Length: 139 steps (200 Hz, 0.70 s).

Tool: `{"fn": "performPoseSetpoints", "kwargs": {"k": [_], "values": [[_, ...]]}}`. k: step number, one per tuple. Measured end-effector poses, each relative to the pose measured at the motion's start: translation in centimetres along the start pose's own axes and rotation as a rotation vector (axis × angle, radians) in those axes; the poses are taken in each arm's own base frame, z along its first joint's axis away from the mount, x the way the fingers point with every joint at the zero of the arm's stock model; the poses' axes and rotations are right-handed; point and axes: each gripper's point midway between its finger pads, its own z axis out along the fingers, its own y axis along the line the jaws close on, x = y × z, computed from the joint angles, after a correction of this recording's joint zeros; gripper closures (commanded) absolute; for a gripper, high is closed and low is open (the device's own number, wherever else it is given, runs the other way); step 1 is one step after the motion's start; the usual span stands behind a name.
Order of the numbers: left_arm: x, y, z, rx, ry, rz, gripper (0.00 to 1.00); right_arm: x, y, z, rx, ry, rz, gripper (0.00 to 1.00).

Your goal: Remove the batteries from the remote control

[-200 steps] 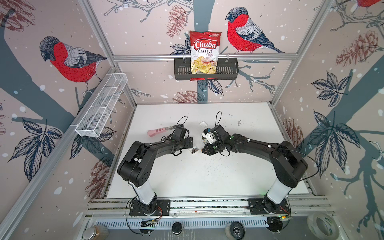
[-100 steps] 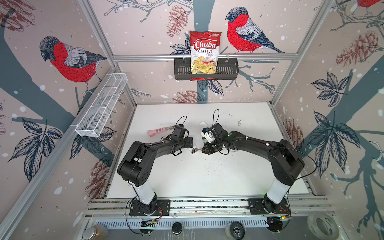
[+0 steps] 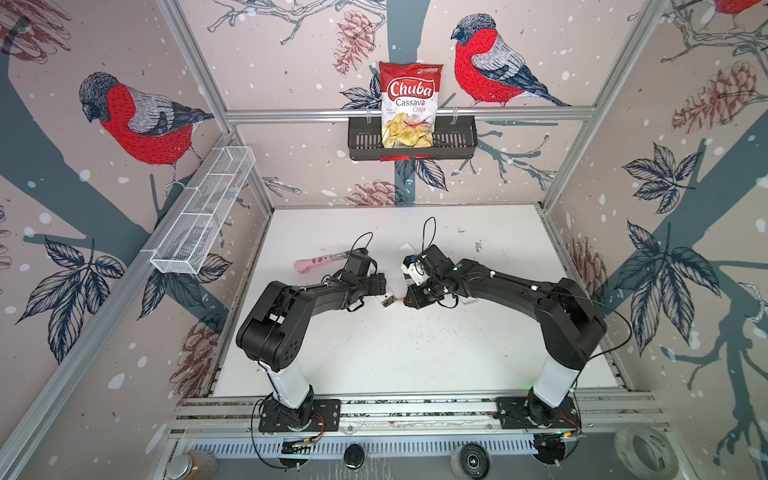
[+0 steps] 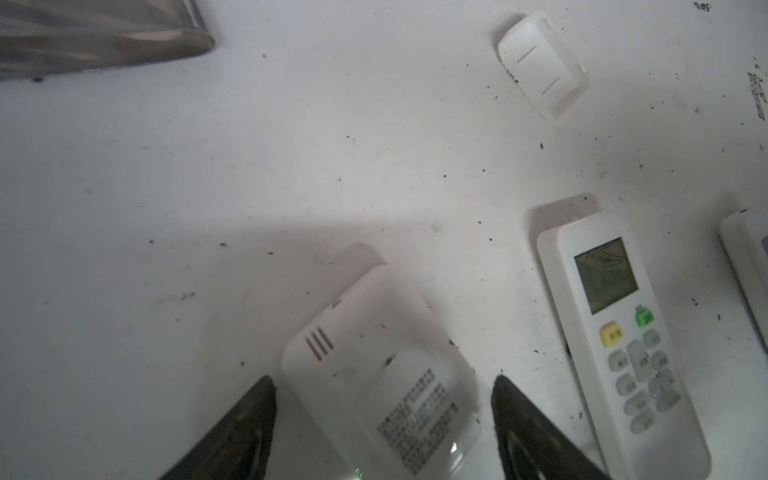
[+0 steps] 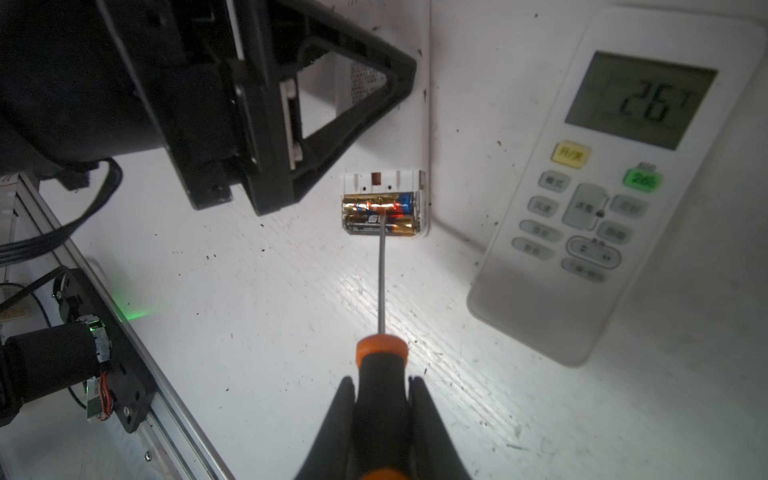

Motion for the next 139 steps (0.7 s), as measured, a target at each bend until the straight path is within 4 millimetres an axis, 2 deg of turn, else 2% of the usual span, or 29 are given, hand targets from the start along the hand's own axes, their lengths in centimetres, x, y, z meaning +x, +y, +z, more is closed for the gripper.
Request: {"fn": "performPoseSetpoints", "kwargs": {"k": [31,61,90,103,139], "values": [[0.7,0.2,-0.5,-0.012,0.037,-0.011,0.44,-0.1,-0.1,0.0,0.000,-0.001,0.003,0.95],[1.0,0.3,-1.2,-0.032,0.075,-0.012,0.49,0.0,-0.2,0.0,-0.002,0.000,0.004,0.95],[1.2,0.4,-1.7,-0.047,0.098,0.005,0.60,0.0,-0.2,0.1,-0.006,0.000,0.006,0.95],[1.1,0.2,-1.7,-0.050,0.107,0.009,0.65,0.1,-0.3,0.1,-0.007,0.001,0.006,0.95],[0.3,-0.4,-0.9,-0.059,0.131,0.042,0.71,0.0,-0.3,0.1,-0.011,-0.004,0.003,0.95]]}}
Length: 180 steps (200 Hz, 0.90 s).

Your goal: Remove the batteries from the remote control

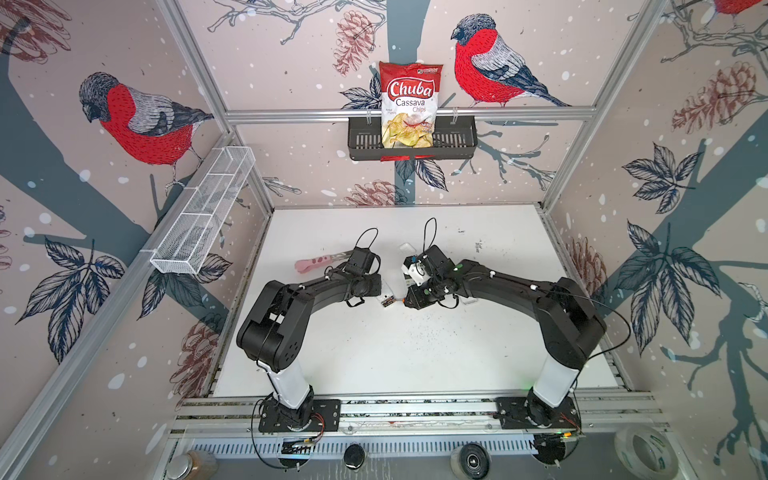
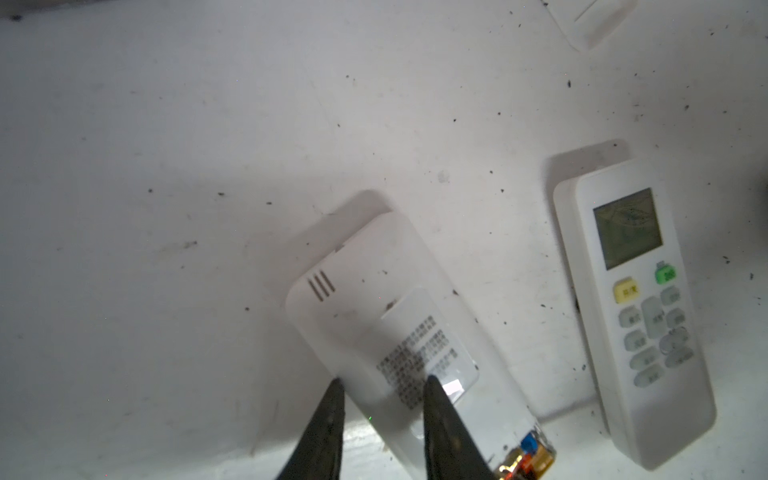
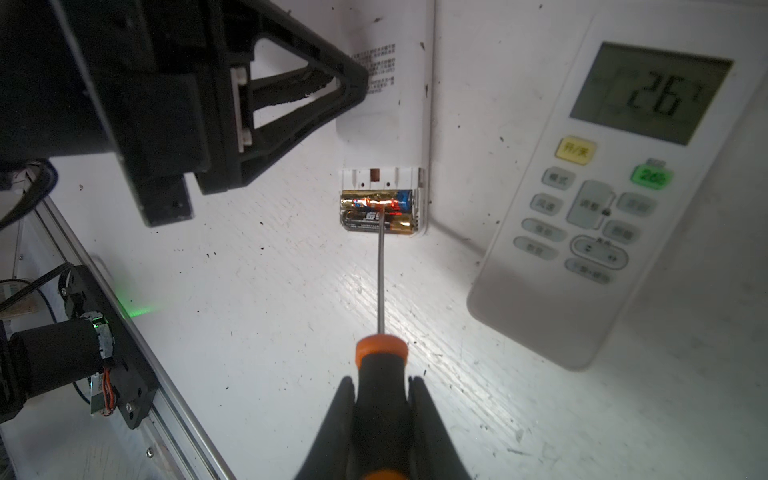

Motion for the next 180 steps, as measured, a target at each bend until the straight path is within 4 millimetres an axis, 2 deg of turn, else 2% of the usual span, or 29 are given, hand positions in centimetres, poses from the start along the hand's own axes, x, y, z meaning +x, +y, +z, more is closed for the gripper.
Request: {"fn": "performPoseSetpoints", "kwargs": {"k": [41,77,128,180], "values": [[-1.4,-0.8,0.3,-0.006,-0.001,0.034,0.72,-0.1,0.0,0.0,-0.001,-0.005,-0.002,0.95],[-1.6,-0.7,0.6,-0.016,-0.001,0.042,0.74,-0.1,0.0,0.0,-0.002,-0.006,-0.002,0.95],[-1.9,-1.8,0.3,-0.001,0.004,0.060,0.74,-0.1,-0.1,0.1,0.000,-0.003,-0.013,0.95],[-2.2,-2.0,1.4,0.013,-0.009,0.076,0.75,0.0,-0.1,0.1,0.000,-0.009,-0.012,0.98]]}}
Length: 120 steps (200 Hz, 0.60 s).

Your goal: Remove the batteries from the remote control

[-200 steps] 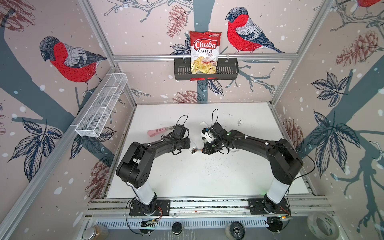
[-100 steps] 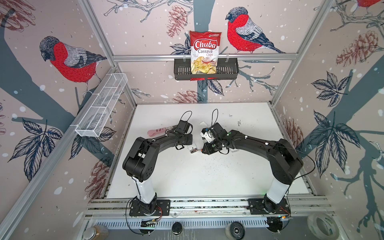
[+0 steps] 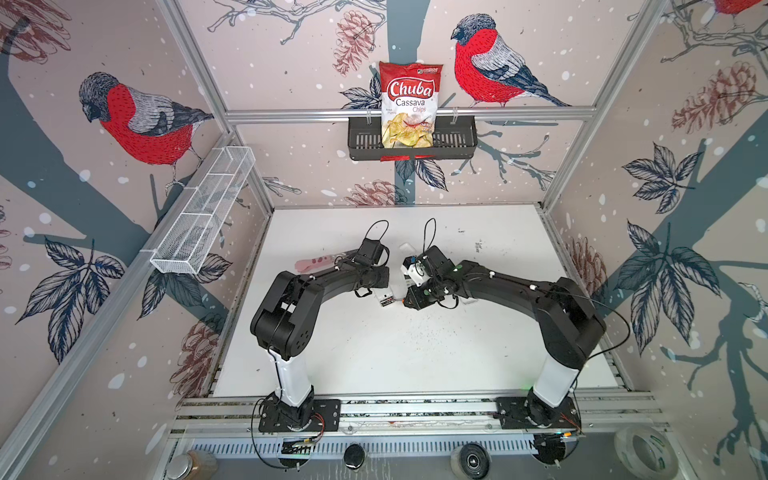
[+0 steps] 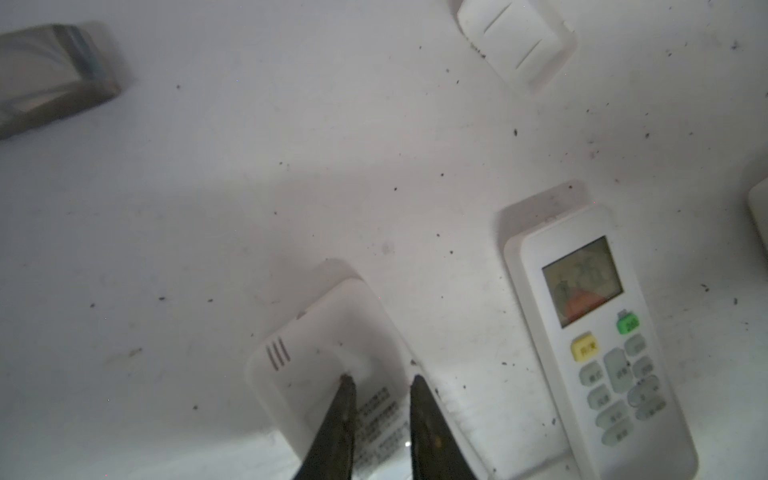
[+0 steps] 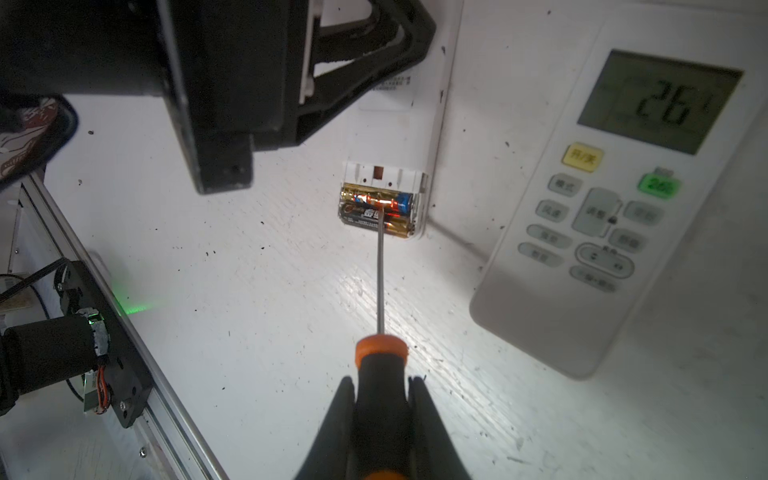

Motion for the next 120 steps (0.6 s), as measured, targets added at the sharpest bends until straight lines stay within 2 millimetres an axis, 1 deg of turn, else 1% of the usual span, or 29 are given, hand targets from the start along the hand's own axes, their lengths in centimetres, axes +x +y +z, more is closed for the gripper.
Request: {"fn": "performPoseSetpoints", "kwargs": {"k": [55,120], "values": [[-0.24,-0.39,0.33,0.031,-0.033,0.002,0.76,0.24,-0.02,0.03,0.003,-0.034,0.021,0.98],[0.15,-0.36,0.08,0.038,-0.038,0.003,0.76,0.54,0.13,0.24,0.006,-0.063,0.039,0.98]]}}
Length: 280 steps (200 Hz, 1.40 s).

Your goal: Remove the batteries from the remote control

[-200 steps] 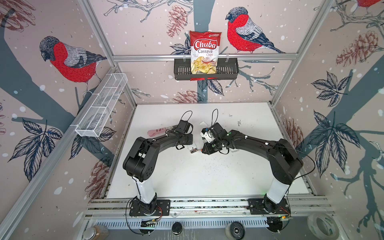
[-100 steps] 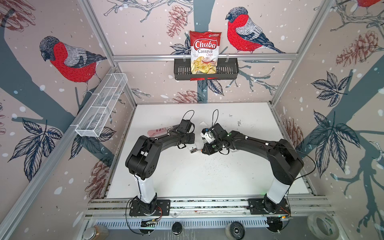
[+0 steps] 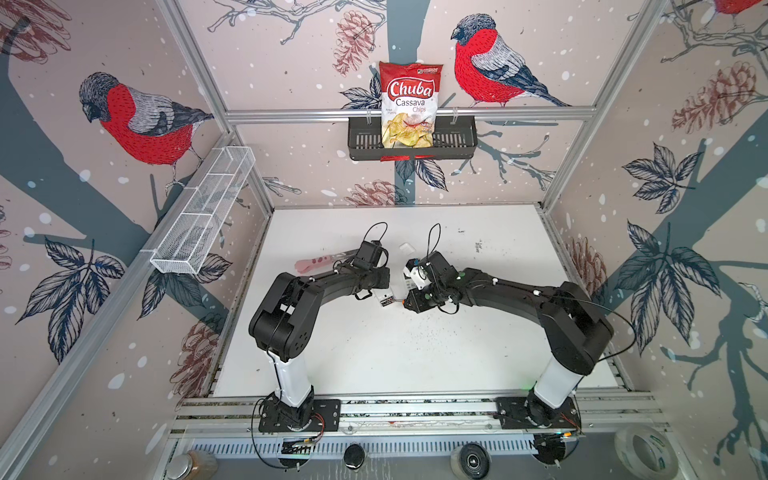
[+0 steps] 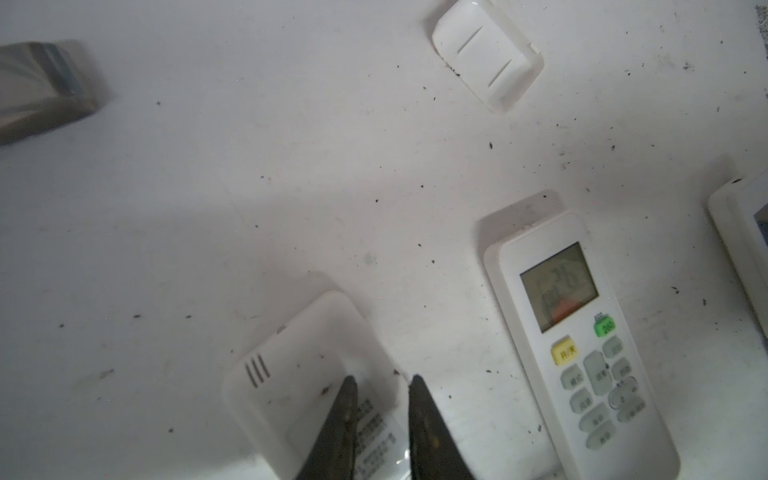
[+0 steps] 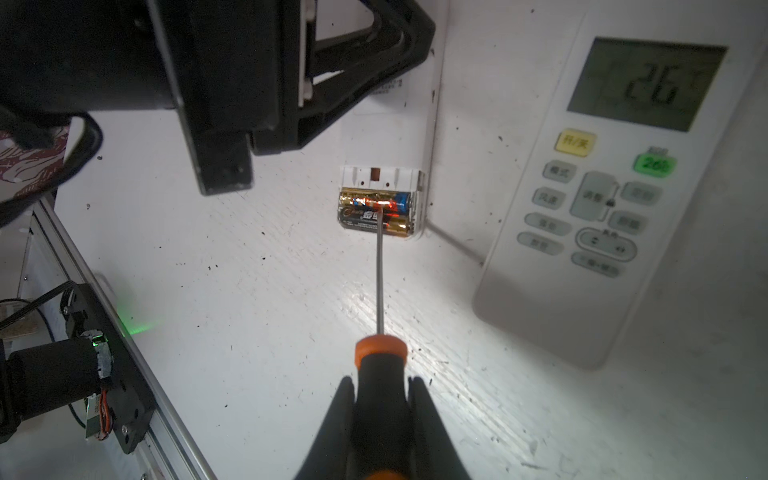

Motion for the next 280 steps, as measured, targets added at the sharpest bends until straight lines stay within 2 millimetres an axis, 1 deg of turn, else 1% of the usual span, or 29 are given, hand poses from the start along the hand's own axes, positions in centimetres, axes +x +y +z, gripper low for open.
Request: {"fn": "performPoseSetpoints", "kwargs": {"k": [75,127,147,166,202,217,234,280], "values": [[0.1,-0.1,0.1,0.013,-0.012,0.001,0.77,0.8,-0.1,-0.1,-0.027,-0.106,0.043,0.98],[0.1,-0.3,0.1,0.026,-0.010,0.001,0.77,1.3,-0.2,0.2,-0.062,-0.144,0.072,0.98],[0.1,-0.3,0.1,0.027,-0.010,0.001,0.77,1.1,0.1,0.2,-0.077,-0.149,0.085,0.98],[0.1,-0.3,0.1,0.027,-0.010,0.001,0.77,0.7,0.4,0.1,-0.078,-0.138,0.082,0.98],[0.1,-0.4,0.1,0.028,-0.010,0.001,0.78,-1.3,1.3,-0.2,-0.066,-0.104,0.034,0.98],[0.1,-0.4,0.1,0.028,-0.011,0.001,0.78,-1.3,1.3,0.1,-0.051,-0.068,0.021,0.99],[0.2,-0.4,0.1,0.028,-0.010,0.001,0.78,-0.7,1.2,0.2,-0.038,-0.018,0.013,0.99],[0.2,-0.4,0.2,0.036,-0.028,0.002,0.78,-0.3,1.2,-0.4,-0.013,0.048,-0.005,0.99]]}}
